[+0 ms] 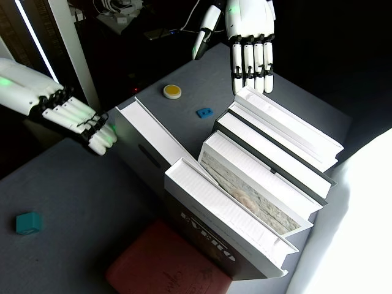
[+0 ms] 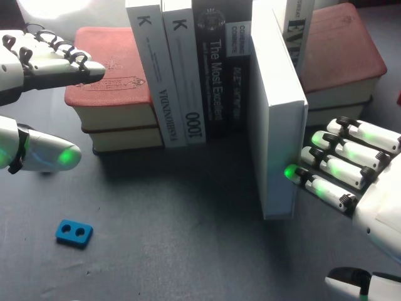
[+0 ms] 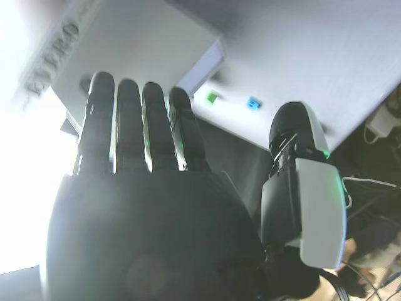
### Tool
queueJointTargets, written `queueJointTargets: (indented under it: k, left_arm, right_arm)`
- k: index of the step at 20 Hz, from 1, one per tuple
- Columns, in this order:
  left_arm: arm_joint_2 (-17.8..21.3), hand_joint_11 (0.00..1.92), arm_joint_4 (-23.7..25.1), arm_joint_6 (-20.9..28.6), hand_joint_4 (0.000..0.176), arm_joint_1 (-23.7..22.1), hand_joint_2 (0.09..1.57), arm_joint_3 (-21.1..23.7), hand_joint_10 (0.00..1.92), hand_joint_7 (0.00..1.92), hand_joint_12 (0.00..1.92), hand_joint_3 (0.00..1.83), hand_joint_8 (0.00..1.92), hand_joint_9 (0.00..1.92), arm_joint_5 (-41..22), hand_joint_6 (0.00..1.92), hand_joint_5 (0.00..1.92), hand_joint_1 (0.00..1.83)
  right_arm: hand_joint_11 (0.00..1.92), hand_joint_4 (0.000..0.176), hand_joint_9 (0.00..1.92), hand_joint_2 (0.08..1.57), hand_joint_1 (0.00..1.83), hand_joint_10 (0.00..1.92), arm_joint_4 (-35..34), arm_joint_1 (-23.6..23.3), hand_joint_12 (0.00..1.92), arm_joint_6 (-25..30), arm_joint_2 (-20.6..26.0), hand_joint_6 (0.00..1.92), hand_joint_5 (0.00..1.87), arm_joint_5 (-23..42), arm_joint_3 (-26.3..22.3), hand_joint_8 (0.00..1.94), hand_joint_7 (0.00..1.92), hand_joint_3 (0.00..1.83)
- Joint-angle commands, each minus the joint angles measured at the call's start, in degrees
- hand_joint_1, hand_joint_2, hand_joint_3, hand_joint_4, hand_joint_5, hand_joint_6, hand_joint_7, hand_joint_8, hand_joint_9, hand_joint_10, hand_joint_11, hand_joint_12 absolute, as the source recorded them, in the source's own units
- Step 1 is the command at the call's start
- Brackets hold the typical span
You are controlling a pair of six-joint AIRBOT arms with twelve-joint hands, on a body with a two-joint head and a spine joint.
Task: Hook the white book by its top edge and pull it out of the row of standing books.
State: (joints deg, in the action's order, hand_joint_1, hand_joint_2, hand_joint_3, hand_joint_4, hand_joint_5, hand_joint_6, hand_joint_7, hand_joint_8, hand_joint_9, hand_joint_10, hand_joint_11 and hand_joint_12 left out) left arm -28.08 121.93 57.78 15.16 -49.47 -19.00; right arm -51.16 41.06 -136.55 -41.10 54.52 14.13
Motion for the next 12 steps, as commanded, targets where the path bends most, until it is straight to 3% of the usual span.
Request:
queueJointTargets:
  k: [1,5,9,12]
  left_arm:
    - [0.1,0.00,-1.5,0.1,0.000,-0.9,1.15,-0.3,0.00,0.00,0.00,0.00,0.00,0.00,3.3,0.00,0.00,0.00]
    - [0.1,0.00,-1.5,0.1,0.000,-0.9,1.14,-0.2,0.00,0.00,0.00,0.00,0.00,0.00,3.3,0.00,0.00,0.00]
    - [0.2,0.00,-1.5,0.1,0.000,-0.9,1.15,-0.2,0.00,0.00,0.00,0.00,0.00,0.00,3.6,0.01,0.02,0.00]
    - [0.1,0.00,-1.5,0.1,0.000,-0.9,1.15,-0.3,0.00,0.00,0.00,0.00,0.00,0.00,3.8,0.00,0.01,0.00]
  right_arm:
    - [0.00,0.000,0.10,1.14,0.23,0.00,3.5,-0.2,0.32,0.1,0.0,0.00,0.10,4.5,0.1,0.00,0.11,0.00]
    - [0.00,0.000,0.09,1.15,0.20,0.00,1.0,0.0,0.29,0.0,-0.8,0.00,0.08,2.9,1.5,0.00,0.08,0.00]
    - [0.00,0.000,0.12,1.14,0.26,0.00,1.0,0.0,0.38,-1.0,-0.8,0.00,0.11,3.7,0.3,0.00,0.13,0.00]
    - [0.00,0.000,0.09,1.15,0.19,0.00,1.0,-0.6,0.34,-1.0,-0.4,0.00,0.09,5.8,-1.2,0.00,0.10,0.00]
